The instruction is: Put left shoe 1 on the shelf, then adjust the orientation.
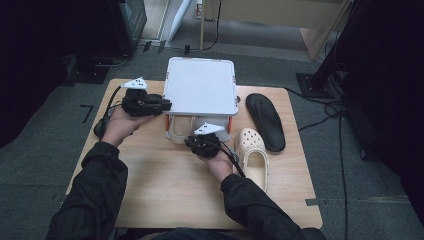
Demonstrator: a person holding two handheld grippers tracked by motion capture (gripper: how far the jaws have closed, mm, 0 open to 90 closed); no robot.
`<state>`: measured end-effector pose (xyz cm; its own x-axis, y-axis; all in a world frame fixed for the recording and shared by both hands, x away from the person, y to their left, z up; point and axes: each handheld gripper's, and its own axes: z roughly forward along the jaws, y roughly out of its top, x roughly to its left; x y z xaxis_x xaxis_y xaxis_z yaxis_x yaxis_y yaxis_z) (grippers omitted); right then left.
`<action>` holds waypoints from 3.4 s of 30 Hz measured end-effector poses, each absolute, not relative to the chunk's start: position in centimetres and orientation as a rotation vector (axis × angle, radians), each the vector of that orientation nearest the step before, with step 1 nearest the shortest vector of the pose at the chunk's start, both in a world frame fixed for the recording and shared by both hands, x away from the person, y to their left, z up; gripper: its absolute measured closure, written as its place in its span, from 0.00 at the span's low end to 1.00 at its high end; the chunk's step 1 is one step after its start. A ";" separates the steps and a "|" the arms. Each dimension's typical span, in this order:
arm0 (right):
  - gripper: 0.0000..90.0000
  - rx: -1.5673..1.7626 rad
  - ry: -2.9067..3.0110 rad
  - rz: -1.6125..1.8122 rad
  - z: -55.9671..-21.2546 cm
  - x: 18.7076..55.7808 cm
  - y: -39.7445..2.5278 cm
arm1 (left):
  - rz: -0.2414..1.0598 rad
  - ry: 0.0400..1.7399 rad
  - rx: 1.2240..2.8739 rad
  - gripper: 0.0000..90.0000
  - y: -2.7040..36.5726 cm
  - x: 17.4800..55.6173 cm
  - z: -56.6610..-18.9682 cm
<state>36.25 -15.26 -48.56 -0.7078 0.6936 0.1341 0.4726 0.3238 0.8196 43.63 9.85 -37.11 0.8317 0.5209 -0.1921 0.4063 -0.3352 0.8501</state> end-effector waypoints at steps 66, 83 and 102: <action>0.63 1.335 2.203 1.200 -44.5 24.8 -31.3 | 0.135 0.699 1.976 0.53 9.3 42.7 -36.3; 0.66 1.487 2.121 1.169 -46.3 28.1 -30.7 | 0.156 0.659 1.989 0.54 8.8 42.5 -36.4; 0.87 1.646 2.095 1.145 -45.1 27.3 -30.1 | 0.170 0.650 1.989 0.55 9.1 42.7 -36.7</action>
